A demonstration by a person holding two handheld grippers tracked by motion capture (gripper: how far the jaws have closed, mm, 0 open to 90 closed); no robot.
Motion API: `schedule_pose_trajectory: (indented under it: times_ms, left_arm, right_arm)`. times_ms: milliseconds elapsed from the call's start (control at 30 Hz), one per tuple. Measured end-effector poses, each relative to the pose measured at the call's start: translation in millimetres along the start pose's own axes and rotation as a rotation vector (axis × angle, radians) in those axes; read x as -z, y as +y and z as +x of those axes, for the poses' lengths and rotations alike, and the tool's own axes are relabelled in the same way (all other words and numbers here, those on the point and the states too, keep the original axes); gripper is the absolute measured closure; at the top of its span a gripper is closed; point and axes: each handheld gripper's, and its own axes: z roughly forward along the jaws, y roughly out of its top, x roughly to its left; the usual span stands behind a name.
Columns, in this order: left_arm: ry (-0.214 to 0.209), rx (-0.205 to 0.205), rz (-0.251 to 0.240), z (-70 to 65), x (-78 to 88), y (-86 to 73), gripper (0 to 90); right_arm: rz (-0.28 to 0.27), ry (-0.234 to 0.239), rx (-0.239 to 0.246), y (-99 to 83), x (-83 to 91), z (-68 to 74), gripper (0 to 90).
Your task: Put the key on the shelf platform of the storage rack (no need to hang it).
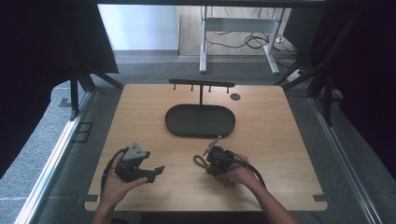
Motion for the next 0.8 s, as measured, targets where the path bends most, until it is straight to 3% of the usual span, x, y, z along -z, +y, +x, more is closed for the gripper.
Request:
schedule_pose_trajectory:
  times_ms: [200, 467, 800]
  left_arm:
    - [0.003, 0.003, 0.001, 1.5, 0.9, -0.3, 22.3]
    - [0.001, -0.004, -0.002, -0.2, 0.9, 0.4, 22.3]
    - [-0.004, -0.001, -0.004, 1.4, 1.9, 0.1, 22.3]
  right_arm:
    - [0.008, 0.015, 0.013, 0.5, 4.9, -2.6, 65.9]
    - [-0.044, -0.012, 0.008, 2.9, 33.8, -1.5, 66.0]
    - [-0.07, -0.038, 0.007, 1.9, 53.6, -5.7, 66.1]
